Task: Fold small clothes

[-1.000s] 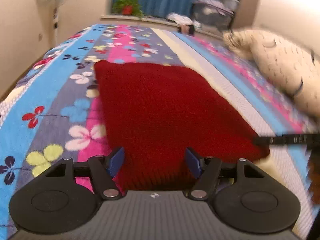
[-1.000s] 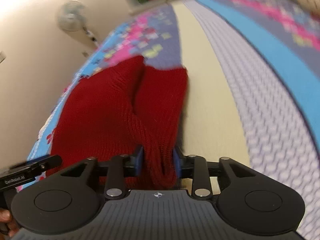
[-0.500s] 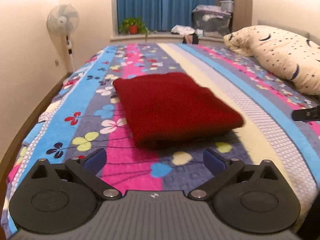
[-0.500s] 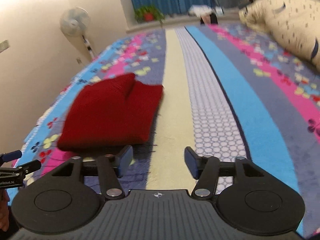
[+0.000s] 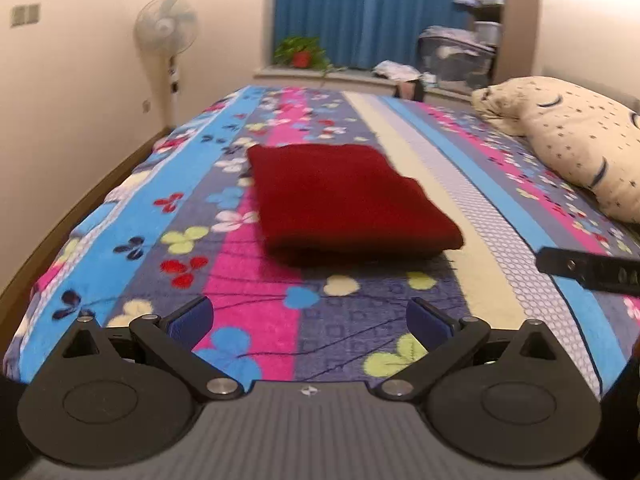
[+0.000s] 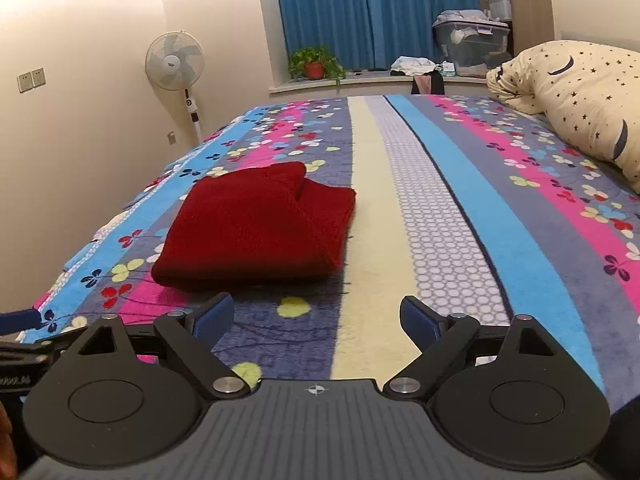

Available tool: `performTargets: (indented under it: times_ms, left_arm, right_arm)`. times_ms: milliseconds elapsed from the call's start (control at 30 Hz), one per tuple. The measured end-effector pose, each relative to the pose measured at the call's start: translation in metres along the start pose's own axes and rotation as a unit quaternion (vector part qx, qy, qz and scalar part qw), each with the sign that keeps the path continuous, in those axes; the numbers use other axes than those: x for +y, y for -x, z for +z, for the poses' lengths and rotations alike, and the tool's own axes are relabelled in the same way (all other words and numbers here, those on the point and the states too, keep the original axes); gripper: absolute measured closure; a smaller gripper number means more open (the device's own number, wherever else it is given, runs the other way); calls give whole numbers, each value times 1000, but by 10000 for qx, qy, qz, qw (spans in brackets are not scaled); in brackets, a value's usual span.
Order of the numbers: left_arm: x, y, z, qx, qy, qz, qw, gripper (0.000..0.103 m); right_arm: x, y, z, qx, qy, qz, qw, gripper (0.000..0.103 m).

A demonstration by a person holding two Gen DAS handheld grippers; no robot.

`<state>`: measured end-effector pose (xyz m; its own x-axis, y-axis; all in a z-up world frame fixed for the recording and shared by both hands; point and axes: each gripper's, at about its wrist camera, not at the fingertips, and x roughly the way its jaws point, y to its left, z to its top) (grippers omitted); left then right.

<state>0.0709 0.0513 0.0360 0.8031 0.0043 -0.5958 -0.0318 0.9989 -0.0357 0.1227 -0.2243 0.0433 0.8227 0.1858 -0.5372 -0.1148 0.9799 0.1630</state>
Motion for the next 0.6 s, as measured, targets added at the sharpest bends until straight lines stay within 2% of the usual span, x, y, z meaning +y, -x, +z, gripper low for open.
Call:
performTargets:
  times_ms: [200, 333, 600]
  left_arm:
    - [5, 3, 7, -55, 26, 301, 9995, 0]
    - [8, 4, 9, 20, 193, 226, 9996, 0]
    - [-4, 8, 9, -97, -21, 225, 9997, 0]
  right_arm:
    - [15, -8, 0, 27, 56, -54, 10000, 9]
    - [23, -7, -2, -25, 206, 23, 9998, 8]
    - [26, -1, -2, -134, 347, 36, 9993, 6]
